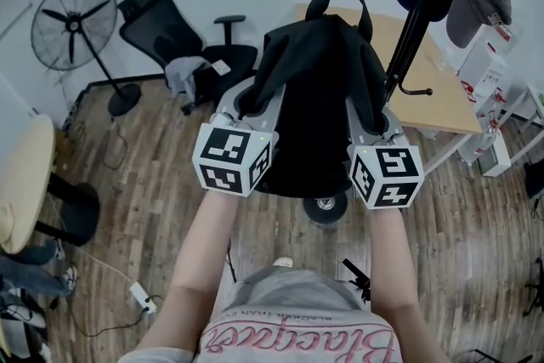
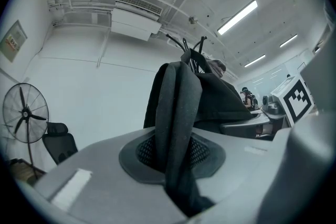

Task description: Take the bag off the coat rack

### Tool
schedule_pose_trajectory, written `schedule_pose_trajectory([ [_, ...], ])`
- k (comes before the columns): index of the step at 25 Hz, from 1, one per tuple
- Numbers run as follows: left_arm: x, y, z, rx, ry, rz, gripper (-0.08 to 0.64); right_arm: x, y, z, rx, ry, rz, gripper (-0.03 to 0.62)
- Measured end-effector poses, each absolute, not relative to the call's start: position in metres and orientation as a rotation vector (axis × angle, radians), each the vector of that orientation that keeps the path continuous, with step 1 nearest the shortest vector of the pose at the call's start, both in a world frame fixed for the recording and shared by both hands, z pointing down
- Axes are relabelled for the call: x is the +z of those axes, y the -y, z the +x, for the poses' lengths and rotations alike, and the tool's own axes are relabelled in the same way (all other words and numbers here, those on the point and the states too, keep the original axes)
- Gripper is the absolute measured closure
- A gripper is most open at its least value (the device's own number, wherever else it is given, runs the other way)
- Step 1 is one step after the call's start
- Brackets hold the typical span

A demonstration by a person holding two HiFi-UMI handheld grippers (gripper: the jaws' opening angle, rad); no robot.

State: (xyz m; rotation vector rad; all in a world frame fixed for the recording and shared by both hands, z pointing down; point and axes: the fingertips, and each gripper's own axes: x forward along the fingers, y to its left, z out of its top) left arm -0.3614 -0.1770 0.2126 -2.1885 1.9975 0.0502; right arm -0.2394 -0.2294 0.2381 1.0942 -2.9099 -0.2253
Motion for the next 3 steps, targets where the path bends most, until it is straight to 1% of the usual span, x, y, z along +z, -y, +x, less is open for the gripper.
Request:
schedule_pose_trajectory([
  [3, 0.2122, 0.177, -0.3633, 0.055, -2.001, -2.183, 0.474, 0.2378, 0.2292, -0.2412, -0.228, 2.911, 1.088, 0.557],
])
